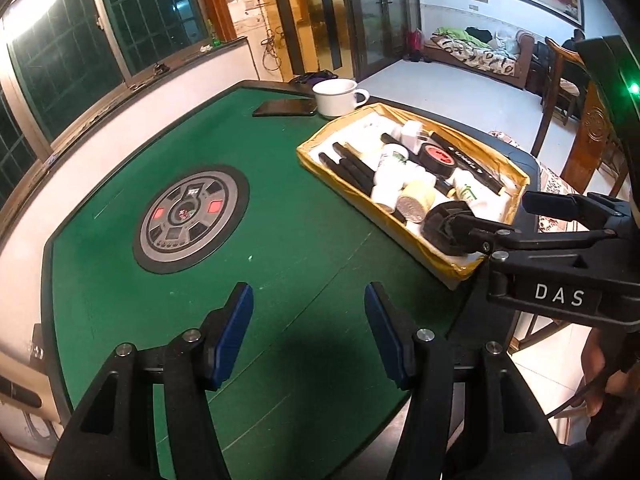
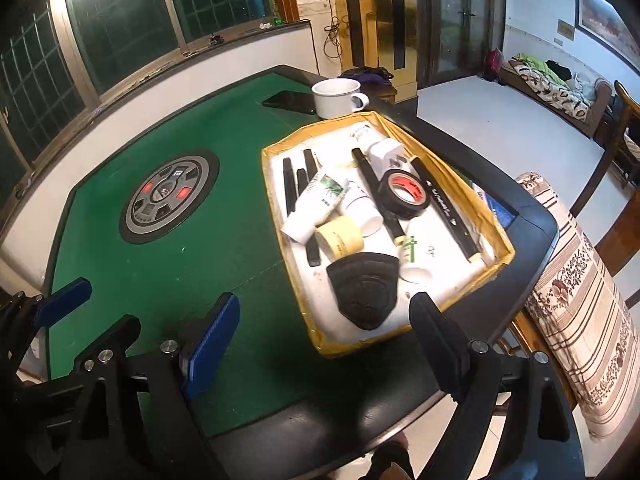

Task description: Organize rigid objects

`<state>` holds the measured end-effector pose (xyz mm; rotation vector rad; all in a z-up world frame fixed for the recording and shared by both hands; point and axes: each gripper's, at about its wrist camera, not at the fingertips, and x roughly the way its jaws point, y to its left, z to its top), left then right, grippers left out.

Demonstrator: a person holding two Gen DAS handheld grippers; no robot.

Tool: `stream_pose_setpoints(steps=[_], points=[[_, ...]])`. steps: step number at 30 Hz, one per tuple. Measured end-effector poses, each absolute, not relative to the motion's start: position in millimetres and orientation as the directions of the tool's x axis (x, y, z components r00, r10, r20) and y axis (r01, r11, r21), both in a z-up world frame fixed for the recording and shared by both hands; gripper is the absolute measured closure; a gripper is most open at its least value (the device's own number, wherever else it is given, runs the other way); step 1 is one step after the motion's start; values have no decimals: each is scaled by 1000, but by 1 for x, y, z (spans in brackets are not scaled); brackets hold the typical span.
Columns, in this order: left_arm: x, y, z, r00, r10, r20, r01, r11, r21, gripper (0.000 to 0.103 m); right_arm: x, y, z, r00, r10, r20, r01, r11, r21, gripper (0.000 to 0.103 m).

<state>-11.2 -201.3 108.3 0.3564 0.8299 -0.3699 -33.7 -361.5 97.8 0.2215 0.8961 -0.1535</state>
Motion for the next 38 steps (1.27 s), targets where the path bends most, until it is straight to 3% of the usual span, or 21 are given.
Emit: stream_pose_setpoints(steps=[38], points=[[-26, -224, 116, 646, -184, -741, 488, 846, 216, 46, -49, -395, 104, 635, -42, -772, 265, 950, 167, 20]])
